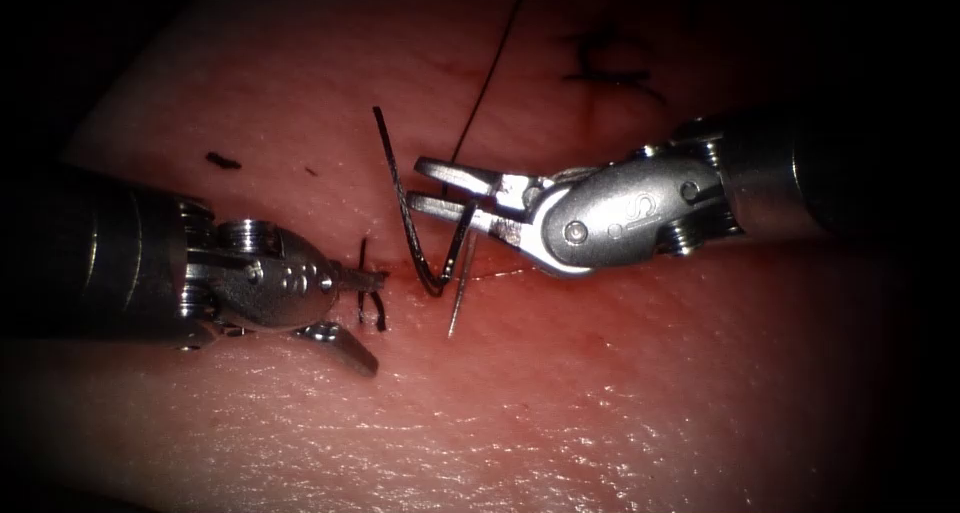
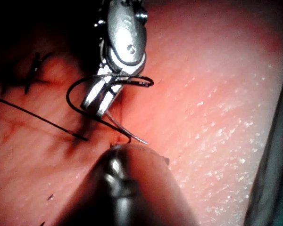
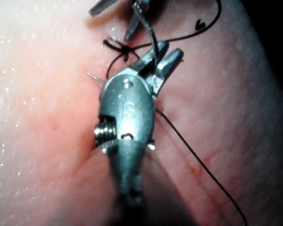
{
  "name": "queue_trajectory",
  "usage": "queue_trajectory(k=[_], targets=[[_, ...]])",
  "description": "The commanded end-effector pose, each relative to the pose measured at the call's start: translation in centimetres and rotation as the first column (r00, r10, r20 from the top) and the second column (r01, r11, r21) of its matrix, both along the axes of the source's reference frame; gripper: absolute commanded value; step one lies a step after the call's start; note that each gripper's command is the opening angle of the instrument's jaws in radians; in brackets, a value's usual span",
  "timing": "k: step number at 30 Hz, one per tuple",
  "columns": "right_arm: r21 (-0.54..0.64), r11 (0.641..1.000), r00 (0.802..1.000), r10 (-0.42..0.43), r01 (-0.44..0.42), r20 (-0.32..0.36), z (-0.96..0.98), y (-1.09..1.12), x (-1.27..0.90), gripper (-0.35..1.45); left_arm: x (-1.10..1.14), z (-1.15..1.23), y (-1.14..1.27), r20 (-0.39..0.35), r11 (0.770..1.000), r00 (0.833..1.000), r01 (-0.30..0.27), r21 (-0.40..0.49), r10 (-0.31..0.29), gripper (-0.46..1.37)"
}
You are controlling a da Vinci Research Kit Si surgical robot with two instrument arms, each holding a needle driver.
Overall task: Wound Closure
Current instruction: Place left jaws into wound and widen opening
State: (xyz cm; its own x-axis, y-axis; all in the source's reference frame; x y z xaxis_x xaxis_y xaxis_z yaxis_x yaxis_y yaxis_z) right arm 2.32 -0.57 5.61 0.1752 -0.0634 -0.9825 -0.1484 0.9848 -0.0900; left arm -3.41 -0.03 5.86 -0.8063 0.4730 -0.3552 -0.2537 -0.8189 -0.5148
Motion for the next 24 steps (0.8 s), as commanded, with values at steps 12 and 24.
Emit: queue_trajectory(k=[12, 24], targets=[[0.000, 1.000, 1.000, 0.005, -0.005, -0.001, -0.03, 0.00, 0.00, -0.35, -0.02, -0.06, 0.00, 0.004, 1.000, 1.000, 0.002, 0.005, -0.002, 0.40], [-0.040, 0.999, 1.000, 0.014, -0.015, -0.013, -0.23, 0.14, -0.12, -0.35, -0.09, -0.04, 0.13, 0.036, 1.000, 0.999, 0.030, -0.004, -0.030, -0.14]])
